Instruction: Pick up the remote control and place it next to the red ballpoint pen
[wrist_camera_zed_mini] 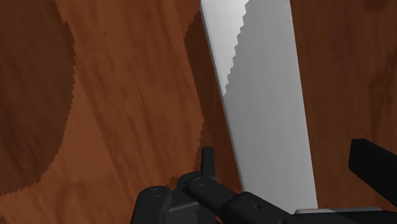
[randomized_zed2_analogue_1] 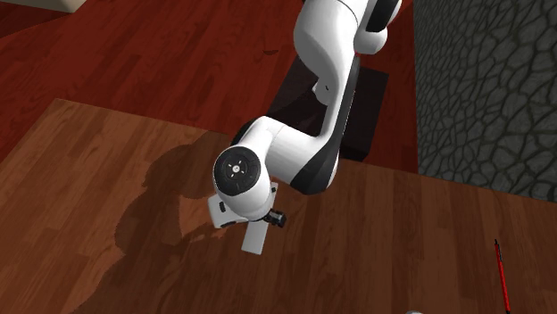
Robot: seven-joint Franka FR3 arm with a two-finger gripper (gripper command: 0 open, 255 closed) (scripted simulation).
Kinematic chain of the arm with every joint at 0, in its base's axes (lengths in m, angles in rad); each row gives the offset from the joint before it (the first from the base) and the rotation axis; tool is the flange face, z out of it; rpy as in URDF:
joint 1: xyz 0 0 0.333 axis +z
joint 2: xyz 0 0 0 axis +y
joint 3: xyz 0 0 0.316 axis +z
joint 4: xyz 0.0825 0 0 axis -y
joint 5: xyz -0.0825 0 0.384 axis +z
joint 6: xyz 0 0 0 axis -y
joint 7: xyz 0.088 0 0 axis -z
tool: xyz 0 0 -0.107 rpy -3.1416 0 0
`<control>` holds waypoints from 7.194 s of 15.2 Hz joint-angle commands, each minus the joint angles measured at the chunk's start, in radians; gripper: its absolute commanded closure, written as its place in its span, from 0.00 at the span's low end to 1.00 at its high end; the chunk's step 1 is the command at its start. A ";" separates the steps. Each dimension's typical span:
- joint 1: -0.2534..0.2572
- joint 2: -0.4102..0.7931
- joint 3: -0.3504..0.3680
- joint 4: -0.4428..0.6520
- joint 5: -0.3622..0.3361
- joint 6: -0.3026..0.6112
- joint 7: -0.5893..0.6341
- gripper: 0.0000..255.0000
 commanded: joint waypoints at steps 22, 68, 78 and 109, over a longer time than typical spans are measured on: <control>0.000 0.023 0.001 -0.039 0.003 0.062 -0.003 1.00; 0.437 0.028 0.150 0.199 -0.082 -0.160 0.591 1.00; 0.590 0.264 0.170 0.577 -0.115 -0.301 0.743 1.00; 0.584 0.243 0.171 0.481 -0.114 -0.226 0.743 0.00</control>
